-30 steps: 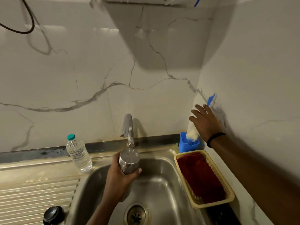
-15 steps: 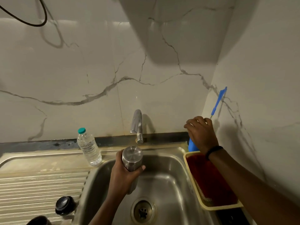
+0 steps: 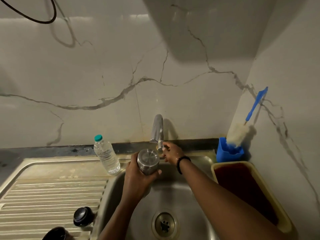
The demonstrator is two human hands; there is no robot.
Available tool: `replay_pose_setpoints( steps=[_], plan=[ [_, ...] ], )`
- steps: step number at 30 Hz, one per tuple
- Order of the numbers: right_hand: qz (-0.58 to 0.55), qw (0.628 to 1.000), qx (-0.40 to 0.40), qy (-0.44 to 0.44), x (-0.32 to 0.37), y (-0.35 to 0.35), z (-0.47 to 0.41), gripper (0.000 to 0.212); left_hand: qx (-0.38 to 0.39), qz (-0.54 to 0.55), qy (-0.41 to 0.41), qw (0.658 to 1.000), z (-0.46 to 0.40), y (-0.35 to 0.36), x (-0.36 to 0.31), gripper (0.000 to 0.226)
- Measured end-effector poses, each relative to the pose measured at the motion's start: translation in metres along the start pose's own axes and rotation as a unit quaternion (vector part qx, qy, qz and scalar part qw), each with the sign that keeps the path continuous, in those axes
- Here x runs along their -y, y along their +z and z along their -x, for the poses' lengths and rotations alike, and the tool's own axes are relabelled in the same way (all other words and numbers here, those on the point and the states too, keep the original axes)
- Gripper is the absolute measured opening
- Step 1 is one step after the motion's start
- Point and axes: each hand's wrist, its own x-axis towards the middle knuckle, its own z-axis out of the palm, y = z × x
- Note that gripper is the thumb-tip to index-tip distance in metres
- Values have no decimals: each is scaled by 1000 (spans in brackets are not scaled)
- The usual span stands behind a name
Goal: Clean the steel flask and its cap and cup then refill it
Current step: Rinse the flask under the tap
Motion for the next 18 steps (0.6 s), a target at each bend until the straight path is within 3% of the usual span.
replay_pose_setpoints(
  steps=[2, 5, 14, 18],
  plan=[
    [-79, 996, 22, 43, 3, 11, -6, 41, 6, -5, 3, 1000, -2, -2, 1, 82],
    [-119, 992, -8, 52, -1, 24, -16, 35, 9, -7, 2, 1000, -4, -3, 1, 79],
    [87, 995, -44, -14, -8, 29, -37, 21, 1, -17, -19, 1000, -5, 1, 13, 79],
    [102, 994, -38, -30, -12, 30, -39, 19, 6, -13, -28, 999, -3, 6, 17, 78]
  ],
)
